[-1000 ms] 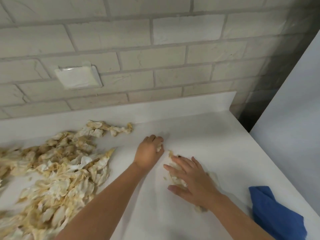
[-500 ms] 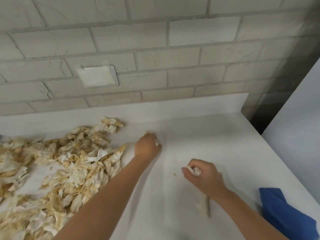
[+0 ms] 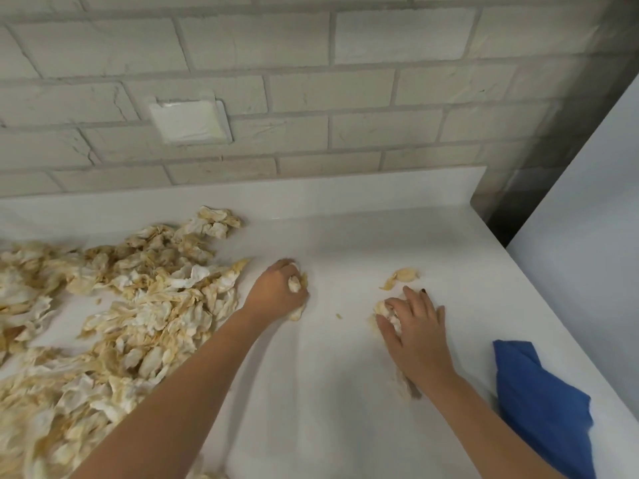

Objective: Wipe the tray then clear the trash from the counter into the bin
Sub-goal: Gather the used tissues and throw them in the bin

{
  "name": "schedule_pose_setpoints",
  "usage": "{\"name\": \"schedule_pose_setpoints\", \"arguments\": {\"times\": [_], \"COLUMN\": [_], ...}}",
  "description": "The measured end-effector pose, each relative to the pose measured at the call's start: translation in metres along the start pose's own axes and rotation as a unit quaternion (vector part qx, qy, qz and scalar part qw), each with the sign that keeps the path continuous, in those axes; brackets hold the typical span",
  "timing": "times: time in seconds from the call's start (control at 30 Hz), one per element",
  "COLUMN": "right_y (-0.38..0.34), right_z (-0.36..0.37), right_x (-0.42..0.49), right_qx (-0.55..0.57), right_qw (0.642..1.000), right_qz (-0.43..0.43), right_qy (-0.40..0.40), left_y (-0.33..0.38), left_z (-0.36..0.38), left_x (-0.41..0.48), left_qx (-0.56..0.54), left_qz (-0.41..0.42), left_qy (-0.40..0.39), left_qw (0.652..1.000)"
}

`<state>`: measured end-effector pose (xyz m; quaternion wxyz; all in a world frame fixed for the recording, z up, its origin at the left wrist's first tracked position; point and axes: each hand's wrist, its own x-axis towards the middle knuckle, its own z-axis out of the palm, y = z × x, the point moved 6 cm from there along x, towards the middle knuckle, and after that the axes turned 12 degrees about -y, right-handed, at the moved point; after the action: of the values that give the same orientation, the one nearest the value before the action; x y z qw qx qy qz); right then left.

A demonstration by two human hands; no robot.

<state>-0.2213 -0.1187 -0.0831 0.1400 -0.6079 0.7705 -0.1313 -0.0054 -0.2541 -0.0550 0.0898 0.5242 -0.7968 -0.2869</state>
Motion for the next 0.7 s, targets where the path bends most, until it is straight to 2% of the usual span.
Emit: {"name": "schedule_pose_setpoints", "arguments": {"times": [0.07,0.13,0.23,0.33,0.4,0.5,0.53,0.6,0.7], "right_y": [-0.002,-0.009,-0.03,-0.064,-0.095,-0.117,-0.115,-0.11,-0.109], "right_z": [0.001,-0.002,-0.005,-0.004,0.013,0.042,0.046,0.044,0.035], "right_x": [0.007,0.017,0.029,0.031,0.027,0.014,0.011,0.003,-0.008], "right_qx": [0.017,0.076,0.165,0.208,0.144,-0.047,-0.057,-0.047,-0.071], "right_qw": [1.0,0.997,0.985,0.972,0.977,0.973,0.971,0.966,0.953], "right_qz": [0.0,-0.005,-0.031,-0.104,-0.152,-0.181,-0.183,-0.228,-0.294], "right_qy": [-0.001,0.019,0.026,0.026,-0.038,-0.133,-0.145,-0.111,-0.017], "left_y": [0.004,0.005,0.0,-0.004,-0.006,-0.011,-0.012,-0.013,-0.009], "left_z": [0.002,0.003,-0.002,-0.018,-0.028,-0.033,-0.033,-0.031,-0.024], "left_x": [-0.01,-0.024,-0.047,-0.068,-0.082,-0.099,-0.103,-0.11,-0.117], "left_qx": [-0.008,-0.04,-0.162,-0.217,-0.234,-0.24,-0.242,-0.246,-0.251], "left_qz": [0.029,0.061,0.017,0.02,0.017,0.009,0.011,0.011,0.021], "left_qy": [0.019,0.07,0.104,0.158,0.177,0.187,0.191,0.197,0.195], "left_qw": [0.999,0.995,0.981,0.963,0.956,0.952,0.951,0.949,0.948]}}
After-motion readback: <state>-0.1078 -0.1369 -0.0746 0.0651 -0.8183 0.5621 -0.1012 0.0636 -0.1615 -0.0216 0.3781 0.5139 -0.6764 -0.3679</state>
